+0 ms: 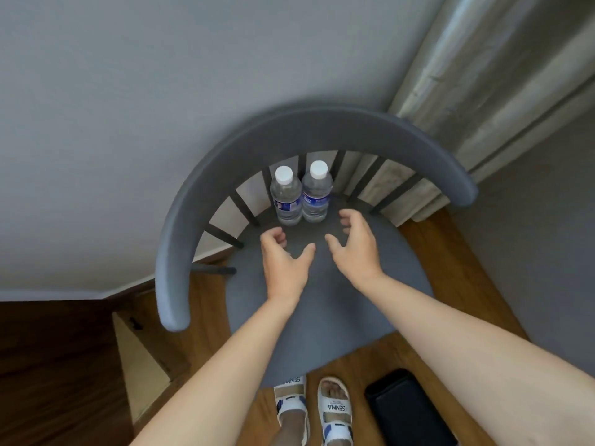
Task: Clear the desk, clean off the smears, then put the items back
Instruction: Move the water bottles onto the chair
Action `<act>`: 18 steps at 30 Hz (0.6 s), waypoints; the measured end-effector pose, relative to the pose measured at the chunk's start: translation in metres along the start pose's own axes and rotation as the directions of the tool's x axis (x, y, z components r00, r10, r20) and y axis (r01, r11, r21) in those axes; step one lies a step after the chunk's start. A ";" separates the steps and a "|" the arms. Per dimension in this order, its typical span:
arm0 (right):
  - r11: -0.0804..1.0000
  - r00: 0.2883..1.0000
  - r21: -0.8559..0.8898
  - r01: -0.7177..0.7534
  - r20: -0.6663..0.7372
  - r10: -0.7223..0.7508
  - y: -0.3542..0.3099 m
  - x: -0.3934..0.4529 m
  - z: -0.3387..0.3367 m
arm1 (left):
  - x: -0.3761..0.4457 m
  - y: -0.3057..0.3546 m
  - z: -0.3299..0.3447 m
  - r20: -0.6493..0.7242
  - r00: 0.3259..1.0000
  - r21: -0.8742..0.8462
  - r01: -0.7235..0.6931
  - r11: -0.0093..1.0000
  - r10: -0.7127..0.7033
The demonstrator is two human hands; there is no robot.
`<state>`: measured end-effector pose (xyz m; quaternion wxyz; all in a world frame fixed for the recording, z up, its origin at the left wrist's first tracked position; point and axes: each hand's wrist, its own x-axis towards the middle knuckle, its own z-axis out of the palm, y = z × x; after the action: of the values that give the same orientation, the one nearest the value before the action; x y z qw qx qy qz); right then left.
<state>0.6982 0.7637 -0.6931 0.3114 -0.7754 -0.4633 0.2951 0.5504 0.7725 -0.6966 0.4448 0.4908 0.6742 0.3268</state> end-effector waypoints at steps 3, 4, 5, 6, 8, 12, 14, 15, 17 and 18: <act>0.998 0.998 -0.045 0.049 0.031 -0.047 0.015 -0.039 -0.020 | -0.041 -0.003 0.001 0.083 0.996 -0.014 0.011 1.000 -0.010; 0.997 0.998 -0.051 0.061 0.039 -0.059 0.021 -0.052 -0.026 | -0.054 -0.004 0.002 0.102 0.995 -0.017 0.009 1.000 -0.008; 0.995 0.996 -0.056 0.077 0.042 -0.074 0.028 -0.065 -0.032 | -0.067 -0.007 0.004 0.114 0.993 -0.016 0.008 1.000 -0.006; 0.993 0.994 -0.061 0.100 0.038 -0.098 0.036 -0.078 -0.038 | -0.080 -0.010 0.007 0.121 0.993 -0.013 0.005 1.000 -0.004; 0.988 0.990 -0.067 0.139 0.016 -0.138 0.054 -0.103 -0.049 | -0.107 -0.017 0.014 0.133 0.991 -0.013 0.004 1.000 -0.003; 0.981 0.984 -0.088 0.172 -0.030 -0.176 0.103 -0.154 -0.082 | -0.170 -0.033 0.035 0.151 0.989 0.002 -0.007 1.000 0.007; 0.978 0.979 -0.102 0.185 -0.064 -0.192 0.136 -0.181 -0.101 | -0.205 -0.046 0.048 0.128 0.992 0.021 -0.024 0.999 0.021; 0.977 0.978 -0.109 0.182 -0.083 -0.191 0.153 -0.195 -0.110 | -0.224 -0.052 0.054 0.115 0.993 0.028 -0.026 0.999 0.023; 0.980 0.980 -0.124 0.156 -0.105 -0.169 0.192 -0.225 -0.130 | -0.261 -0.069 0.069 0.097 0.995 0.048 -0.028 0.998 0.024; 0.980 0.982 -0.136 0.144 -0.102 -0.159 0.212 -0.241 -0.138 | -0.280 -0.080 0.077 0.098 0.995 0.062 -0.031 0.998 0.025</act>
<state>0.8192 0.4370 -0.7258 0.3082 -0.7716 -0.5208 0.1960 0.6261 0.4815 -0.7187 0.4568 0.5293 0.6548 0.2871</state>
